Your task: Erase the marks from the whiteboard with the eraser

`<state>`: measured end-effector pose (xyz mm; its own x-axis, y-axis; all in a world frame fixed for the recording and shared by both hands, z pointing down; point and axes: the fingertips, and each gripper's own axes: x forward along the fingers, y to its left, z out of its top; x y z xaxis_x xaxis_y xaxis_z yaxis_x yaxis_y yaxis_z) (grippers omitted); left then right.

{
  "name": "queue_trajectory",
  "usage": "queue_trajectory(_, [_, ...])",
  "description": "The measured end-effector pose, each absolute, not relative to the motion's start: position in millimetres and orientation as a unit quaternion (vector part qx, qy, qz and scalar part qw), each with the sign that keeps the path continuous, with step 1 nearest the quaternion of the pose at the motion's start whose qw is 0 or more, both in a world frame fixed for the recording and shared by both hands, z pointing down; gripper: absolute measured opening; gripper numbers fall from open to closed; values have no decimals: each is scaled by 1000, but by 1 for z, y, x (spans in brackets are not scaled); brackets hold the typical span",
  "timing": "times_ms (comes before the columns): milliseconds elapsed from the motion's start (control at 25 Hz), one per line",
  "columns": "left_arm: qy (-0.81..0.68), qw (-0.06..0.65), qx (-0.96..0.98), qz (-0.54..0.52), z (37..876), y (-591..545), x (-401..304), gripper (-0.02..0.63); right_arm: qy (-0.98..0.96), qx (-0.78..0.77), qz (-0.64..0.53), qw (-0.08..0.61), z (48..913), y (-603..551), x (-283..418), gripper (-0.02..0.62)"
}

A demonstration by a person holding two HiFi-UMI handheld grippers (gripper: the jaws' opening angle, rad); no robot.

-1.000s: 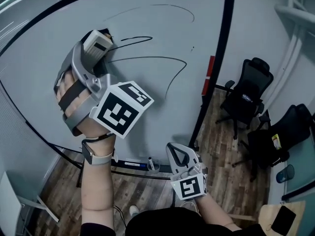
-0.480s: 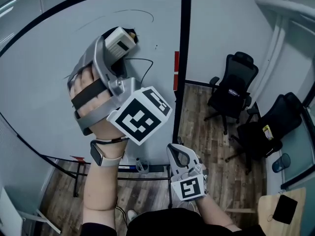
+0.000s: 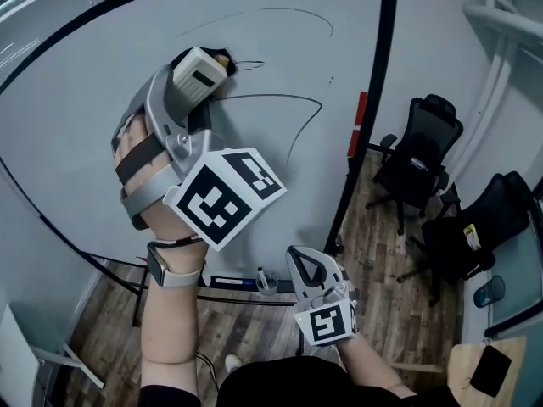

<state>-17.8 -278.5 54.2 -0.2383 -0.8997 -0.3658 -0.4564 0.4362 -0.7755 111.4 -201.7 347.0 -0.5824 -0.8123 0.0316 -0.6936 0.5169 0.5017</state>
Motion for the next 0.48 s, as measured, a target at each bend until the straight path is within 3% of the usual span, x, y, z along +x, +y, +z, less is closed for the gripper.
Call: queue_trajectory(480, [775, 338, -434, -310, 120, -289, -162, 261, -891, 369, -225, 139, 360, -203, 4, 26])
